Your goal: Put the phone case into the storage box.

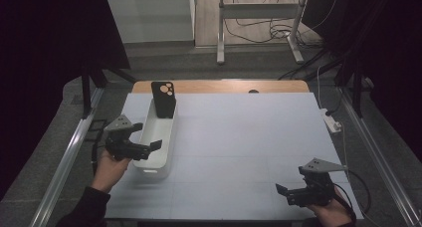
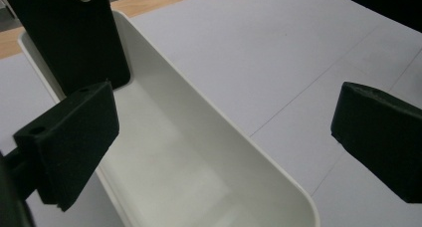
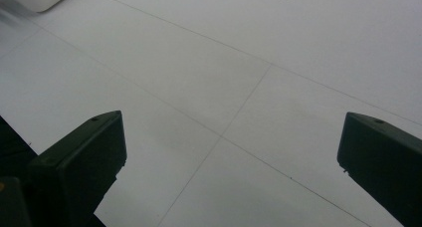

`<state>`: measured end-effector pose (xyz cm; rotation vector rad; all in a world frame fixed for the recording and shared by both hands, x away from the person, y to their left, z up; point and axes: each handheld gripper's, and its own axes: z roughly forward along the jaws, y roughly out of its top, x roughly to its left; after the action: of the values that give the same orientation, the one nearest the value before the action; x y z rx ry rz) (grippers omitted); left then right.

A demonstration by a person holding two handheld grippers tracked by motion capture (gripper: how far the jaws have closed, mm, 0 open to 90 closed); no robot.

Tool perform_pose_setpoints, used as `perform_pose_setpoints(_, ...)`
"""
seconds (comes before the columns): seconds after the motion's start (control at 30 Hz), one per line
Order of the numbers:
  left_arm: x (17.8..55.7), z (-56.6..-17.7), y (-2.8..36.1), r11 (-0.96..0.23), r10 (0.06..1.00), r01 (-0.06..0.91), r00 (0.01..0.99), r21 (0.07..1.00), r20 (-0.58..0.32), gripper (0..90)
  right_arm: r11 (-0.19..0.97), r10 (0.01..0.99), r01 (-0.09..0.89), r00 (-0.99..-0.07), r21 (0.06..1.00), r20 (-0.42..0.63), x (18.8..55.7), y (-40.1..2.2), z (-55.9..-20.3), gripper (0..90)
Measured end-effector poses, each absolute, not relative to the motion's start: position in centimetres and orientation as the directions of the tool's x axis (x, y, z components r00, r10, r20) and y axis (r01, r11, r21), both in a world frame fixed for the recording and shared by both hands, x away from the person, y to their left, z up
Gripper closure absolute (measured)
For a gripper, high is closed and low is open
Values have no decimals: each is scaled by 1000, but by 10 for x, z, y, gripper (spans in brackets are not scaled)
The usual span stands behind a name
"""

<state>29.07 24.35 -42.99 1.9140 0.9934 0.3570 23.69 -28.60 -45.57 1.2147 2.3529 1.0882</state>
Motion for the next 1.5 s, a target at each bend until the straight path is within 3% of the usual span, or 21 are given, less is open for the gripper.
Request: perform_pose_setpoints(1.5, 218, -437, 266, -217, 805, 498, 577, 840, -134, 0, 375, 784, 578, -615, 725, 85, 237, -285, -456, 0)
